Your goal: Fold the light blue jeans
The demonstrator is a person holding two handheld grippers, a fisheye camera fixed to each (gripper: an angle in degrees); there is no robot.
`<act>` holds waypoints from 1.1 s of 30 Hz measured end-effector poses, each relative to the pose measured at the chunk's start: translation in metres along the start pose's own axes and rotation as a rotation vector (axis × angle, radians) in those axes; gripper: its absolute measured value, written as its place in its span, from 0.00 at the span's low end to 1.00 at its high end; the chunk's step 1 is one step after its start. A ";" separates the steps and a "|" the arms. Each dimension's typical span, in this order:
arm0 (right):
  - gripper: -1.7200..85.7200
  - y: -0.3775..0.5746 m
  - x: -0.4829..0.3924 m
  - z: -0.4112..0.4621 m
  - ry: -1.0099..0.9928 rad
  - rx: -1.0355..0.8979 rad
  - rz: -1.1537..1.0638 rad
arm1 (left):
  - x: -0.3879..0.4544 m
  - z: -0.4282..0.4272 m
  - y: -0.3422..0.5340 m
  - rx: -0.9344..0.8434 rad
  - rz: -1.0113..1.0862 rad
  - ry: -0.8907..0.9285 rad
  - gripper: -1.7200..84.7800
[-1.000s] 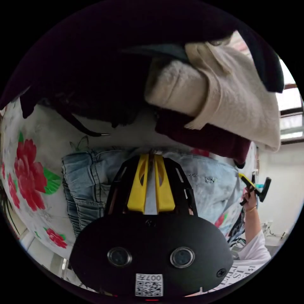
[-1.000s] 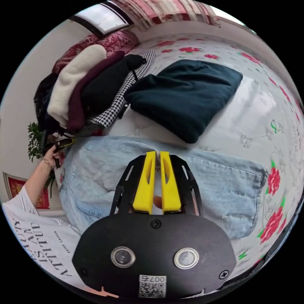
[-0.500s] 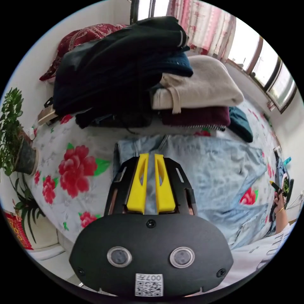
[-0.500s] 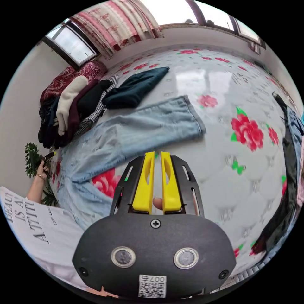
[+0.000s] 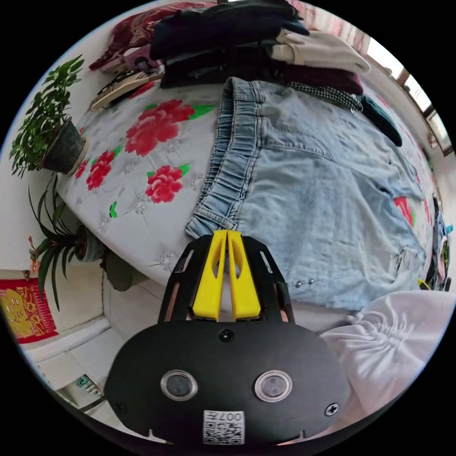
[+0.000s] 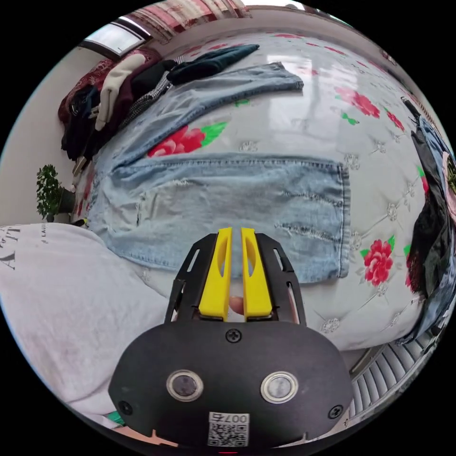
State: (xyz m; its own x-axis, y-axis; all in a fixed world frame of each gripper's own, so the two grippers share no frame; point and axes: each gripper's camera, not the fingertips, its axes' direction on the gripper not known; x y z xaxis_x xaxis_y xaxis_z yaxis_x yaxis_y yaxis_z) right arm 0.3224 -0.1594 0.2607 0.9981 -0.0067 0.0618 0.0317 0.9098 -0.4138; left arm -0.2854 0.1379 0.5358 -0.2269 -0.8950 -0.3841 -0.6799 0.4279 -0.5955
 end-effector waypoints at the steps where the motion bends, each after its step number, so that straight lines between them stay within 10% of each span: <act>1: 0.02 0.006 0.002 0.002 0.020 0.020 -0.008 | 0.002 0.000 0.001 0.004 0.021 -0.014 0.01; 7: 0.02 0.011 0.023 -0.023 -0.113 0.104 0.107 | -0.004 -0.008 -0.016 -0.112 0.098 -0.007 0.01; 18: 0.08 -0.123 0.022 -0.113 -0.088 0.390 -0.009 | -0.019 -0.075 -0.135 0.233 0.190 0.133 0.09; 33: 0.12 -0.331 0.085 -0.101 -0.048 0.309 0.132 | -0.038 0.013 -0.302 0.021 -0.011 0.188 0.15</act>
State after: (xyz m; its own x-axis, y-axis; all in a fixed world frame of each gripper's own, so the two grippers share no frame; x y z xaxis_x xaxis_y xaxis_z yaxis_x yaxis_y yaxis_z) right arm 0.4021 -0.5026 0.3115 0.9886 0.1327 0.0713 -0.1229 0.9843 -0.1269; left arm -0.0624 0.0447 0.7207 -0.3473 -0.9066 -0.2396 -0.6687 0.4186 -0.6145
